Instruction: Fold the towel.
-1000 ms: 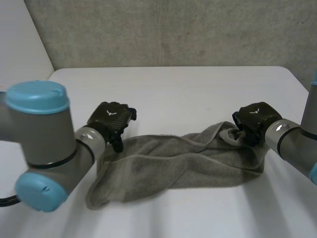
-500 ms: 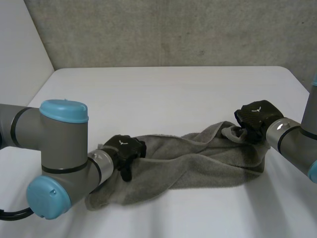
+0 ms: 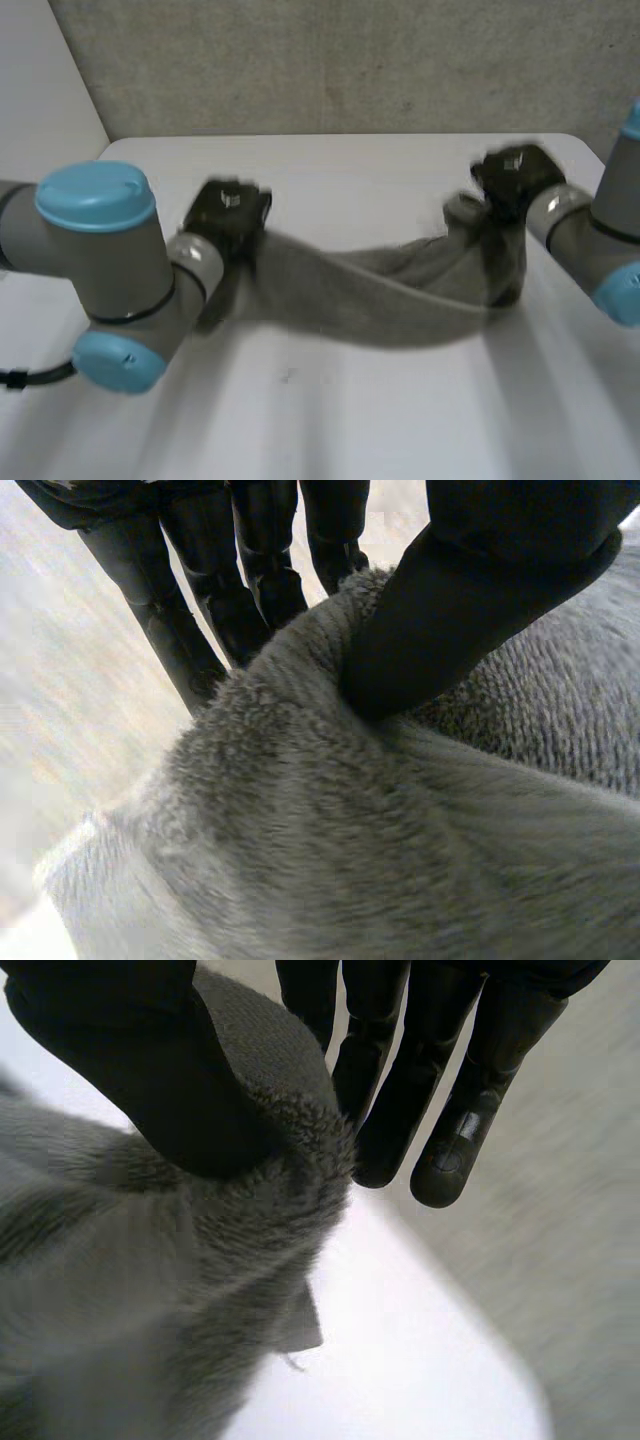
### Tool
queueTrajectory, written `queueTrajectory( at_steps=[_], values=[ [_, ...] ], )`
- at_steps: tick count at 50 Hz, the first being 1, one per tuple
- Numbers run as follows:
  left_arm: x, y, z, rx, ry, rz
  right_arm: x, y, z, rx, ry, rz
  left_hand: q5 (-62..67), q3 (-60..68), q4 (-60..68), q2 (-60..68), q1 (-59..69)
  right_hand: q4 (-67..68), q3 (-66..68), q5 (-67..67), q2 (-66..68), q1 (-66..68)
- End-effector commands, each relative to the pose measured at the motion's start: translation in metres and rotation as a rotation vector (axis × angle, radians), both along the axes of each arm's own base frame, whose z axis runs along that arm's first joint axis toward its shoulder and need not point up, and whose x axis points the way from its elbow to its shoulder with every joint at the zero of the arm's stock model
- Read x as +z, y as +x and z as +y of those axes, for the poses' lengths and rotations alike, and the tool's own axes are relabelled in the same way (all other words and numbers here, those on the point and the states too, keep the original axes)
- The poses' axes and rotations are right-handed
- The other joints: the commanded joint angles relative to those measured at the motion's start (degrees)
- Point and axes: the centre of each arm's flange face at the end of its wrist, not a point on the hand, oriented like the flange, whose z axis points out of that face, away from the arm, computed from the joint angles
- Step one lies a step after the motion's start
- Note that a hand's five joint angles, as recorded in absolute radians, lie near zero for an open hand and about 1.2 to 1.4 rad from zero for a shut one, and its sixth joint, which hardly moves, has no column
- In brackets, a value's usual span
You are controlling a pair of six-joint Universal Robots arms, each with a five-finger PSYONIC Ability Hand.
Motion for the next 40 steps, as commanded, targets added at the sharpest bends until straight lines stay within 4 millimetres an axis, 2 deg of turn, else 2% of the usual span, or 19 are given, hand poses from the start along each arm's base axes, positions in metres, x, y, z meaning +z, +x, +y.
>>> queueTrajectory(
  at_steps=[1, 3, 5, 7, 8, 9, 10, 11, 12, 14, 15, 17, 18, 19, 20, 22, 27, 32, 40],
  values=[
    [0.085, 0.001, -0.046, 0.073, -0.450, 0.158, 0.095, 0.008, -0.042, -0.029, -0.504, -0.380, 12.2, 11.1, 10.7, 10.9, 14.3, 11.4, 12.0, 18.0, 12.6, 20.8],
    [0.130, 0.011, -0.043, 0.109, -0.617, 0.275, 0.135, -0.003, -0.038, -0.040, -0.670, -0.552, 12.2, 11.1, 10.7, 10.9, 14.3, 11.4, 12.0, 18.0, 12.6, 20.8],
    [0.136, 0.013, -0.039, 0.110, -0.635, 0.309, 0.137, -0.005, -0.035, -0.044, -0.659, -0.565, 12.2, 11.1, 10.7, 10.9, 14.3, 11.4, 12.0, 18.0, 12.6, 20.8],
    [0.133, 0.015, -0.036, 0.106, -0.611, 0.313, 0.130, -0.004, -0.033, -0.047, -0.610, -0.545, 12.2, 11.1, 10.7, 10.9, 14.3, 11.4, 12.0, 18.0, 12.6, 20.8],
    [0.121, 0.017, -0.034, 0.104, -0.567, 0.296, 0.119, -0.001, -0.031, -0.045, -0.539, -0.519, 12.2, 11.1, 10.7, 10.9, 14.3, 11.4, 12.0, 18.0, 12.6, 20.8],
    [0.121, 0.017, -0.034, 0.104, -0.566, 0.296, 0.104, 0.002, -0.031, -0.039, -0.459, -0.488, 12.2, 11.1, 10.7, 10.9, 14.3, 11.4, 12.0, 18.0, 12.6, 20.8],
    [0.110, 0.019, -0.032, 0.103, -0.524, 0.275, 0.104, 0.002, -0.031, -0.039, -0.458, -0.488, 12.2, 11.1, 10.7, 10.9, 14.3, 11.4, 12.0, 18.0, 12.6, 20.8],
    [0.097, 0.021, -0.030, 0.103, -0.474, 0.248, 0.087, 0.004, -0.032, -0.033, -0.371, -0.452, 12.2, 11.1, 10.7, 10.9, 14.3, 11.4, 12.0, 18.0, 12.6, 20.8],
    [0.097, 0.021, -0.030, 0.103, -0.474, 0.248, 0.087, 0.004, -0.032, -0.033, -0.371, -0.451, 12.2, 11.1, 10.7, 10.9, 14.3, 11.4, 12.0, 18.0, 12.6, 20.8],
    [0.065, 0.022, -0.025, 0.098, -0.355, 0.178, 0.053, 0.007, -0.031, -0.021, -0.198, -0.393, 12.2, 11.1, 10.7, 10.9, 14.3, 11.4, 12.0, 18.0, 12.6, 20.8],
    [0.065, 0.022, -0.025, 0.098, -0.355, 0.178, 0.053, 0.007, -0.031, -0.021, -0.197, -0.393, 12.2, 11.1, 10.7, 10.9, 14.3, 11.4, 12.0, 18.0, 12.6, 20.8],
    [0.030, 0.023, -0.020, 0.090, -0.235, 0.107, 0.026, 0.009, -0.030, -0.025, -0.070, -0.338, 12.2, 11.1, 10.7, 10.9, 14.3, 11.4, 12.0, 18.0, 12.6, 20.8],
    [0.029, 0.023, -0.020, 0.090, -0.234, 0.107, 0.026, 0.009, -0.030, -0.025, -0.070, -0.338, 12.2, 11.1, 10.7, 10.9, 14.3, 11.4, 12.0, 18.0, 12.6, 20.8],
    [0.014, 0.024, -0.018, 0.088, -0.183, 0.076, 0.013, 0.010, -0.029, -0.023, -0.021, -0.307, 12.2, 11.1, 10.7, 10.9, 14.3, 11.4, 12.0, 18.0, 12.6, 20.8],
    [0.014, 0.024, -0.018, 0.088, -0.183, 0.076, 0.003, 0.010, -0.028, -0.032, 0.015, -0.267, 12.2, 11.1, 10.7, 10.9, 14.3, 11.4, 12.0, 18.0, 12.6, 20.8],
    [-0.008, 0.028, -0.011, 0.090, -0.098, 0.027, -0.003, 0.009, -0.026, -0.039, 0.034, -0.233, 12.2, 11.1, 10.7, 10.9, 14.3, 11.4, 12.0, 18.0, 12.6, 20.8],
    [-0.015, 0.034, 0.000, 0.087, -0.042, -0.001, 0.001, 0.003, -0.020, -0.045, 0.033, -0.190, 12.2, 11.1, 10.7, 10.9, 14.3, 11.4, 12.0, 18.0, 12.6, 20.8],
    [-0.003, 0.036, 0.013, 0.068, -0.055, 0.006, 0.006, 0.001, -0.014, -0.039, 0.026, -0.184, 12.2, 11.1, 10.7, 10.9, 14.3, 11.4, 12.0, 18.0, 12.6, 20.8],
    [-0.015, 0.040, 0.044, 0.032, 0.029, -0.038, -0.014, -0.012, -0.004, -0.068, 0.109, -0.122, 12.2, 11.1, 10.7, 10.9, 14.3, 11.4, 12.0, 18.0, 12.6, 20.8]
  ],
)
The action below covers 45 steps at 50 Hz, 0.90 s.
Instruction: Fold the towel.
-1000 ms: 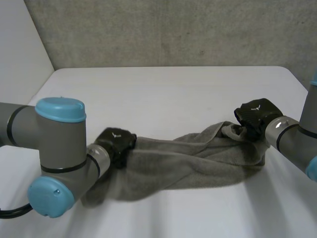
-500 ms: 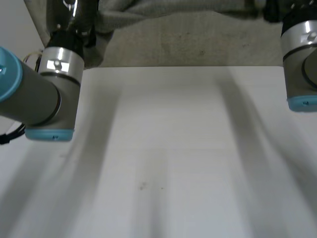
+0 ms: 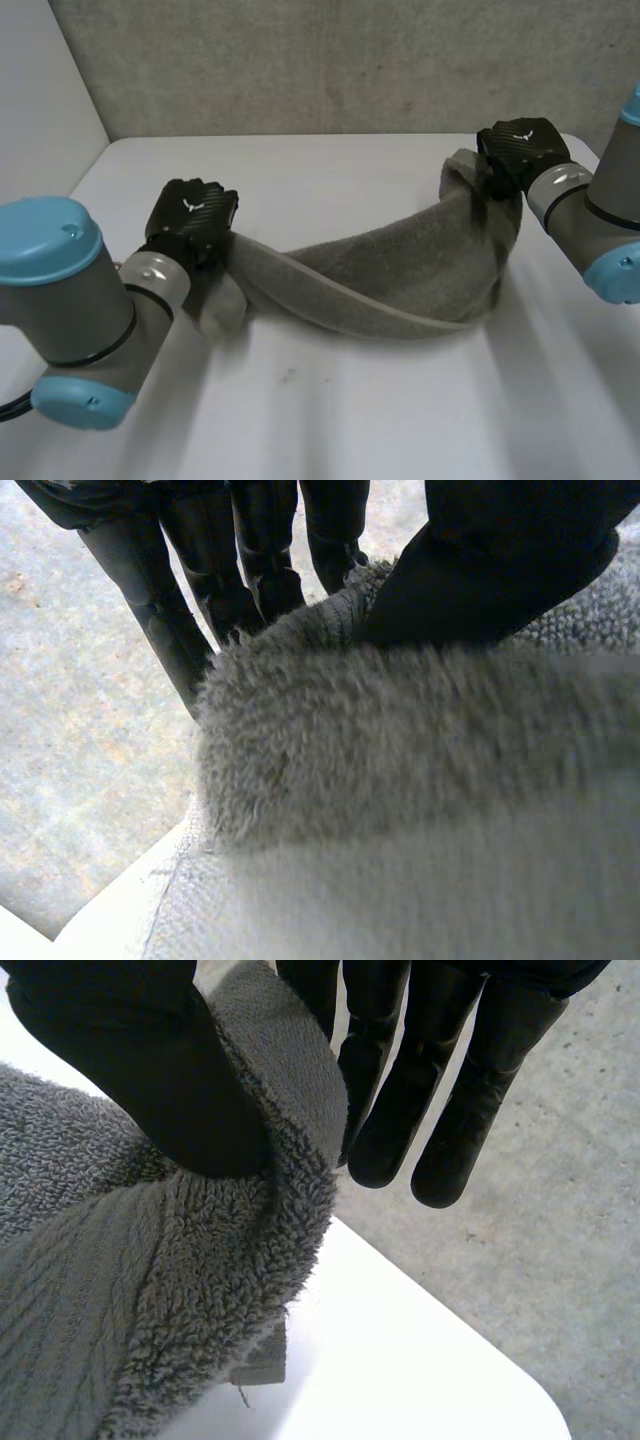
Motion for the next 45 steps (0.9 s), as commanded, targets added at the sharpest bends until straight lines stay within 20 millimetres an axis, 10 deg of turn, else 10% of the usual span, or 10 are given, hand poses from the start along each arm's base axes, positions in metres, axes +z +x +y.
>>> queueTrajectory(
  at_steps=[1, 16, 20, 23, 45],
  values=[
    [-0.008, 0.002, 0.028, -0.038, 0.071, -0.037, -0.017, -0.017, 0.008, -0.027, 0.072, 0.059, 11.7, 10.4, 10.3, 10.4, 13.9, 11.4, 11.7, 18.0, 12.5, 20.8],
    [-0.036, -0.005, 0.020, -0.048, 0.158, -0.096, -0.035, -0.015, -0.011, -0.037, 0.046, 0.082, -18.4, -19.7, -19.8, -19.7, -16.2, 11.4, 11.7, 18.0, 12.5, 20.8],
    [-0.038, -0.004, 0.015, -0.040, 0.157, -0.101, -0.037, -0.014, -0.020, -0.068, 0.012, 0.081, -27.0, -28.3, -28.4, -28.2, -24.8, -38.2, -37.8, -31.6, -37.0, -28.7],
    [-0.037, -0.002, 0.017, -0.038, 0.162, -0.102, -0.036, -0.017, -0.020, -0.098, 0.013, 0.084, -27.0, -28.3, -28.4, -28.3, -24.8, -46.8, -46.4, -40.1, -45.6, -37.3],
    [-0.024, 0.005, 0.040, -0.043, 0.149, -0.101, -0.041, -0.050, 0.028, -0.107, 0.130, 0.134, -21.7, -23.1, -23.2, -23.0, -19.6, -48.3, -47.9, -41.7, -47.1, -38.8]
  ],
)
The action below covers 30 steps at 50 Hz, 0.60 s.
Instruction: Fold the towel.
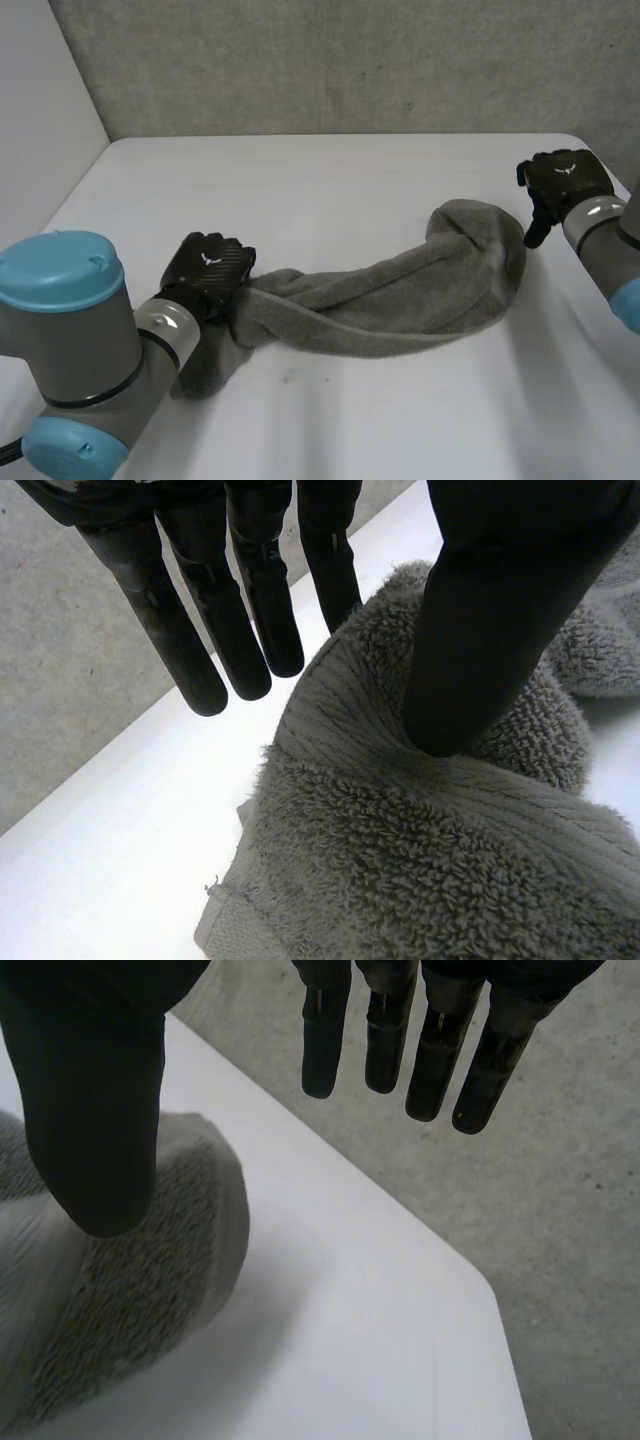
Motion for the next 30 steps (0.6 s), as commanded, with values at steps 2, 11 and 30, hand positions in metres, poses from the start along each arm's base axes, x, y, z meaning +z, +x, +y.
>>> queueTrajectory(
  at_steps=[2, 11, 30],
  values=[
    [0.007, 0.005, 0.008, 0.008, -0.015, 0.004, -0.021, -0.006, 0.026, 0.051, 0.103, 0.042, 3.4, 3.3, 3.3, 3.3, 3.3, 0.4, -0.1, 0.8, -1.9, -2.1],
    [0.017, 0.010, 0.016, 0.014, -0.038, 0.016, -0.035, -0.015, 0.041, 0.069, 0.163, 0.051, -5.9, -6.0, -6.0, -6.0, -5.9, 0.8, 0.2, 1.2, -1.6, -1.8],
    [0.001, 0.016, 0.019, 0.017, 0.013, -0.009, -0.039, -0.016, 0.044, 0.067, 0.177, 0.052, 3.2, 3.1, 3.1, 3.1, 3.1, 0.6, 0.0, 1.0, -1.8, -2.0]
  ],
)
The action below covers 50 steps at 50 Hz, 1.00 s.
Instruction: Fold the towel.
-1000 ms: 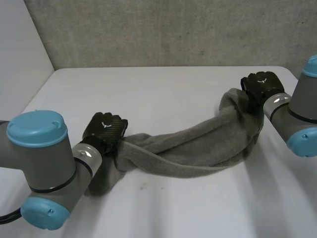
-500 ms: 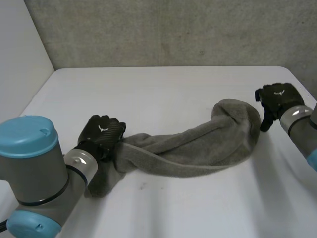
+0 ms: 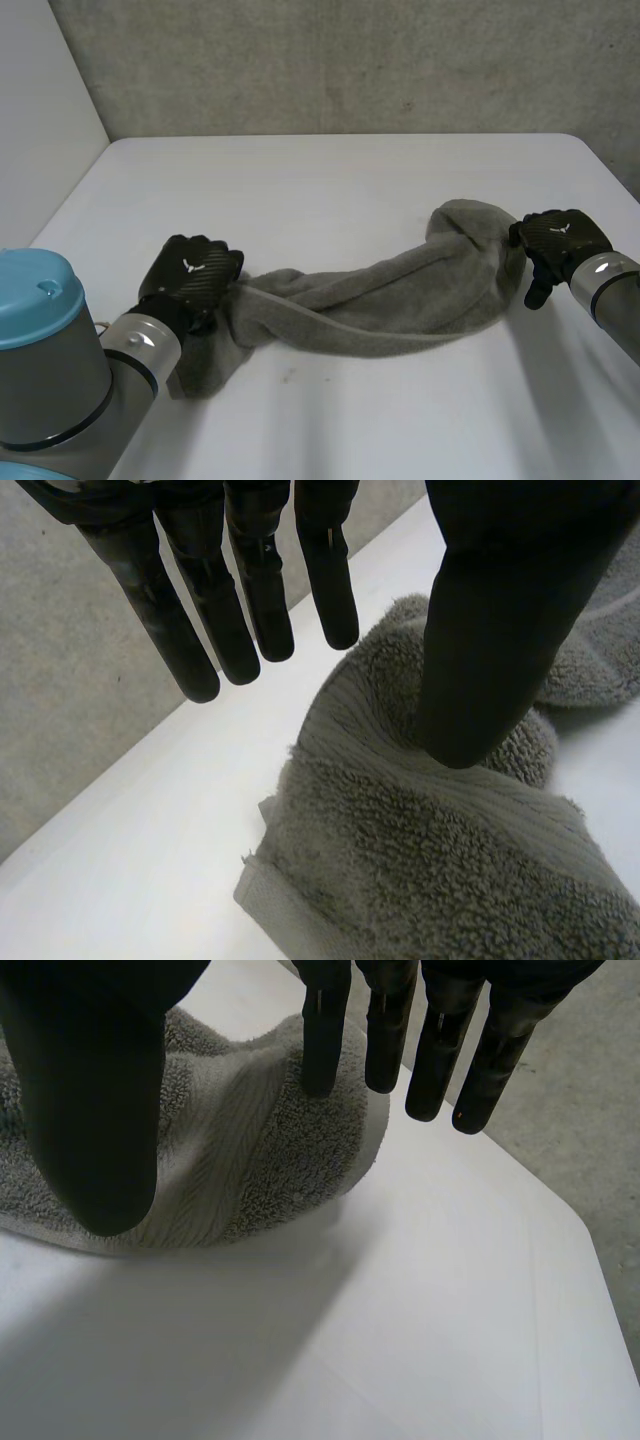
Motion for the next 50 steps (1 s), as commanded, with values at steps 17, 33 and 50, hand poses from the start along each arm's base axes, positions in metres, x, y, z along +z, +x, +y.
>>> queueTrajectory(
  at_steps=[17, 33, 50],
  values=[
    [0.007, -0.006, -0.006, -0.006, -0.055, 0.029, -0.006, 0.003, 0.010, 0.027, 0.040, -0.012, 45.0, 44.9, 44.9, 45.0, 45.0, -0.2, -0.8, 0.2, -2.6, -2.8],
    [0.103, 0.002, 0.018, -0.027, -0.294, 0.199, 0.013, 0.028, 0.046, 0.222, 0.202, -0.237, 45.0, 44.9, 44.9, 45.0, 45.0, -6.5, -7.0, -6.1, -8.8, -9.0],
    [0.150, 0.008, 0.014, 0.007, -0.282, 0.407, -0.031, 0.055, 0.033, 0.300, 0.162, -0.302, 45.0, 44.9, 44.9, 45.0, 45.0, -1.1, -1.6, -0.7, -3.4, -3.7]
  ],
)
